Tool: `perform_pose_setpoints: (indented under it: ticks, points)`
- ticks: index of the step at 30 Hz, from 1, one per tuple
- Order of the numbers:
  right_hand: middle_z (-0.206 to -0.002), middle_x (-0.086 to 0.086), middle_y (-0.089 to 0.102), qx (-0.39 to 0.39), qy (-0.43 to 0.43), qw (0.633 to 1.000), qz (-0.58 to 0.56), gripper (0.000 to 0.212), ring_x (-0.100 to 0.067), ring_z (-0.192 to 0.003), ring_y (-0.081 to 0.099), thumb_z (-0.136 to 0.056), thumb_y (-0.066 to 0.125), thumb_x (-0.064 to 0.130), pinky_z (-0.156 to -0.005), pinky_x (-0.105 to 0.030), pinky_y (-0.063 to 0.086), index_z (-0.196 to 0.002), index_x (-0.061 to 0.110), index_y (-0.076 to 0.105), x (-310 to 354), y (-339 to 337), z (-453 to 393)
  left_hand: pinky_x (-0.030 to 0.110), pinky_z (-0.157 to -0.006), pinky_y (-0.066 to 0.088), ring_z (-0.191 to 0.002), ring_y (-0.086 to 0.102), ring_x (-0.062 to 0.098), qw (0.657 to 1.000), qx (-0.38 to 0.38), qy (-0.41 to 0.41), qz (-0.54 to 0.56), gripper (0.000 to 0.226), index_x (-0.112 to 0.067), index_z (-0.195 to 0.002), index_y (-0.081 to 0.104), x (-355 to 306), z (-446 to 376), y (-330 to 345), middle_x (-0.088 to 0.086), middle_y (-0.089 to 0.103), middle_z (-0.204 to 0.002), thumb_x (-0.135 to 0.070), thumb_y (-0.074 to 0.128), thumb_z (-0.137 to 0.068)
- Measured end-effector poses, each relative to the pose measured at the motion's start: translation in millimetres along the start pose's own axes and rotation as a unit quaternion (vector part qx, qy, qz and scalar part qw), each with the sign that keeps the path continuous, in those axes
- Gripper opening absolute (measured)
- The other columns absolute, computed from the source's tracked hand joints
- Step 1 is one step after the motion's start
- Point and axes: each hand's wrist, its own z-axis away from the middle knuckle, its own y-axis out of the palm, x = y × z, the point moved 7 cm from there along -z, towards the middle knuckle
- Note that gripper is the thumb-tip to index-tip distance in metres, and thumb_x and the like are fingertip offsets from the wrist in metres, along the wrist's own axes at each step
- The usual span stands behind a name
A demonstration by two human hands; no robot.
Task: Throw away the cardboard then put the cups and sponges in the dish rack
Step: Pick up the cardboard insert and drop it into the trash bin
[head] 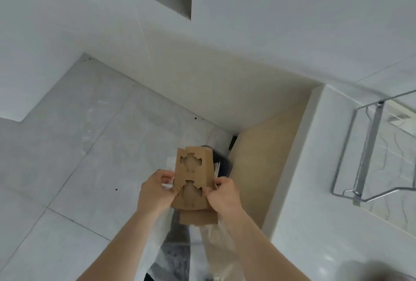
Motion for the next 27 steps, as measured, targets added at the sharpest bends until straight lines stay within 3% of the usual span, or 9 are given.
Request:
perform_pose_setpoints:
  ticks: [7, 12, 15, 19, 21, 25, 27]
  points:
    - [-0.098, 0.001, 0.067, -0.023, 0.108, 0.992, 0.056, 0.021, -0.021, -0.084, 0.061, -0.082, 0.068, 0.033, -0.065, -0.03, 0.047, -0.102, 0.027, 0.067, -54.5, 54.4, -82.0, 0.039, -0.084, 0.058, -0.088, 0.066, 0.015, 0.996, 0.069, -0.026, -0.055, 0.029, -0.03, -0.105, 0.062, 64.3, -74.3, 73.3, -0.012, 0.066, -0.098, -0.02, 0.074, -0.08]
    - [-0.106, -0.004, 0.066, -0.031, 0.181, 0.98, 0.076, 0.031, -0.025, -0.094, 0.063, -0.081, 0.074, 0.027, -0.073, -0.034, 0.054, -0.109, 0.019, 0.063, -89.6, 81.7, -134.7, 0.039, -0.089, 0.056, -0.09, 0.065, 0.015, 0.991, 0.098, -0.022, -0.093, 0.021, -0.033, -0.098, 0.064, 99.5, -117.5, 117.2, -0.011, 0.069, -0.099, -0.019, 0.069, -0.083]
    - [-0.109, -0.006, 0.066, -0.032, 0.217, 0.972, 0.08, 0.035, -0.025, -0.096, 0.065, -0.082, 0.075, 0.024, -0.07, -0.033, 0.055, -0.114, 0.017, 0.062, -102.9, 94.5, -159.3, 0.039, -0.092, 0.055, -0.093, 0.065, 0.018, 0.986, 0.101, -0.015, -0.128, 0.022, -0.032, -0.1, 0.066, 113.6, -138.3, 138.6, -0.01, 0.068, -0.099, -0.015, 0.064, -0.087]
    - [-0.113, -0.007, 0.065, -0.05, 0.218, 0.97, 0.094, 0.05, -0.026, -0.099, 0.064, -0.084, 0.074, 0.022, -0.064, -0.032, 0.05, -0.13, 0.017, 0.054, -109.9, 102.8, -188.5, 0.041, -0.09, 0.056, -0.096, 0.065, 0.021, 0.983, 0.106, -0.01, -0.15, 0.023, -0.034, -0.1, 0.068, 127.8, -163.8, 158.3, -0.008, 0.071, -0.104, -0.017, 0.062, -0.087]
    - [-0.116, -0.007, 0.065, -0.043, 0.213, 0.973, 0.083, 0.041, -0.026, -0.101, 0.063, -0.086, 0.071, 0.021, -0.064, -0.031, 0.046, -0.125, 0.017, 0.059, -112.3, 105.2, -200.0, 0.041, -0.088, 0.056, -0.096, 0.065, 0.021, 0.979, 0.114, 0.005, -0.171, 0.023, -0.035, -0.101, 0.069, 130.1, -174.4, 166.3, -0.007, 0.071, -0.105, -0.018, 0.06, -0.088]
    - [-0.118, -0.006, 0.066, -0.034, 0.176, 0.983, 0.037, 0.033, -0.026, -0.101, 0.064, -0.089, 0.068, 0.023, -0.073, -0.033, 0.051, -0.122, 0.022, 0.064, -113.4, 109.9, -218.3, 0.041, -0.086, 0.055, -0.096, 0.064, 0.023, 0.962, 0.13, 0.055, -0.233, 0.024, -0.031, -0.115, 0.063, 130.3, -190.3, 177.8, -0.003, 0.067, -0.109, -0.026, 0.055, -0.093]
    - [-0.129, -0.007, 0.062, -0.033, 0.161, 0.986, 0.02, 0.041, -0.028, -0.112, 0.061, -0.091, 0.065, 0.026, -0.087, -0.038, 0.053, -0.132, 0.023, 0.058, -112.3, 109.8, -224.5, 0.039, -0.09, 0.054, -0.102, 0.061, 0.023, 0.952, 0.137, 0.083, -0.262, 0.029, -0.027, -0.123, 0.058, 129.3, -194.3, 181.1, -0.001, 0.064, -0.118, -0.031, 0.055, -0.095]
